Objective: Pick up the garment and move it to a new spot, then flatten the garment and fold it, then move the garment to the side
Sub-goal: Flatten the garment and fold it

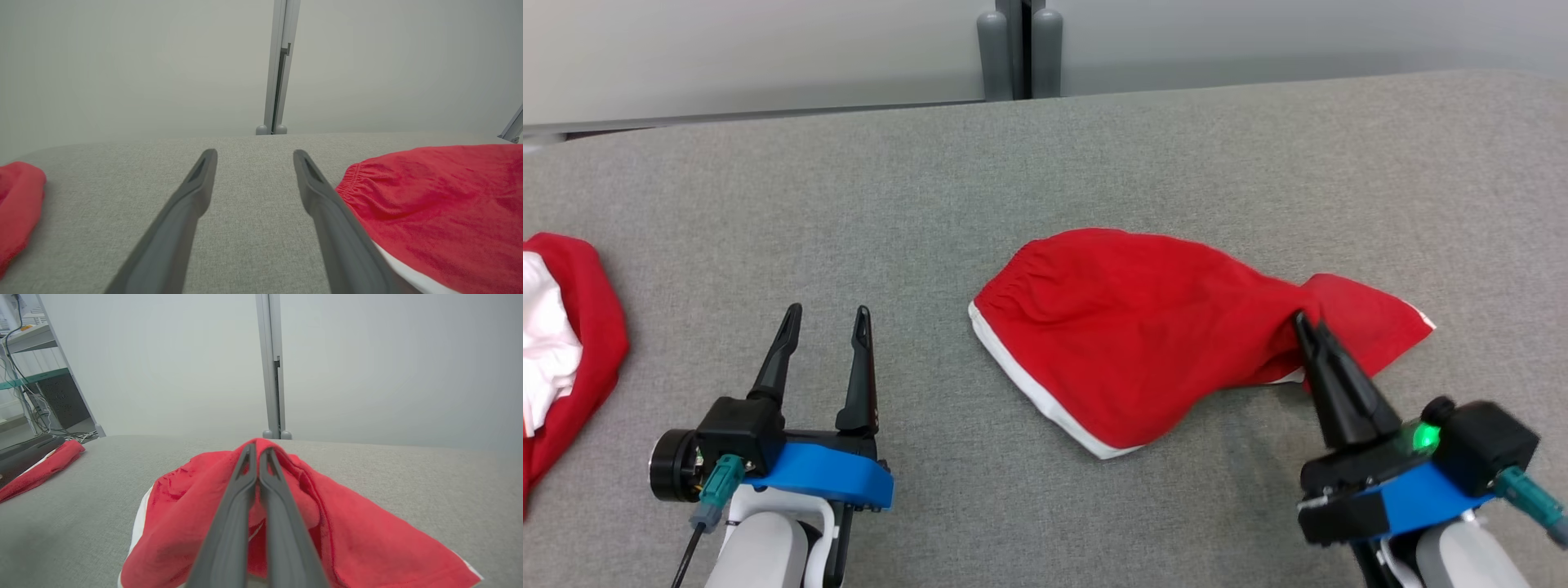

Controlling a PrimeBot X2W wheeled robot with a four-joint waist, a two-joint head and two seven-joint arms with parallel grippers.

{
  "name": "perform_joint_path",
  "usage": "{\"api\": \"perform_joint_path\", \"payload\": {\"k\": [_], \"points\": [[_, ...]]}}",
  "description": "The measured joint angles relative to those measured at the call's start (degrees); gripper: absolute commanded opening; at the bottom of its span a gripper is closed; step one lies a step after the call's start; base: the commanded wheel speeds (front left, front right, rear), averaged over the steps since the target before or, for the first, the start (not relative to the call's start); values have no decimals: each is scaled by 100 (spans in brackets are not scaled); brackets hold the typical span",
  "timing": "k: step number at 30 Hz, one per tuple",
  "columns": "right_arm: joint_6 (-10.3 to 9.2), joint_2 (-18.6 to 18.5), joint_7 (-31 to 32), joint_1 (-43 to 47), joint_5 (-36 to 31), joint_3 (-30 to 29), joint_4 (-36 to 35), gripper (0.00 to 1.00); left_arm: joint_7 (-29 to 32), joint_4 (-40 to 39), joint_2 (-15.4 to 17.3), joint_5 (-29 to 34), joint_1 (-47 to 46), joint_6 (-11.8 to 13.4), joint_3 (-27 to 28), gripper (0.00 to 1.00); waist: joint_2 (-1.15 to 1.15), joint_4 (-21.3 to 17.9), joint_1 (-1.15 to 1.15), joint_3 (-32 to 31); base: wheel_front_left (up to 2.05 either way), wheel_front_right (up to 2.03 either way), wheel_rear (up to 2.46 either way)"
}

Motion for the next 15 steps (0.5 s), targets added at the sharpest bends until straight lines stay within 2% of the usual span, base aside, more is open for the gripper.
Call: {"api": "perform_joint_path", "payload": {"k": [6, 15], "points": [[0, 94, 11, -542, 57, -437, 260, 0, 0, -32, -57, 29, -128, -10, -46, 100, 0, 106, 0, 207, 0, 0, 0], [0, 127, -29, -1694, 223, -623, 1407, 0, 0, -57, -201, 108, -477, -104, -178, 100, 0, 347, 1, 735, 0, 0, 0]]}}
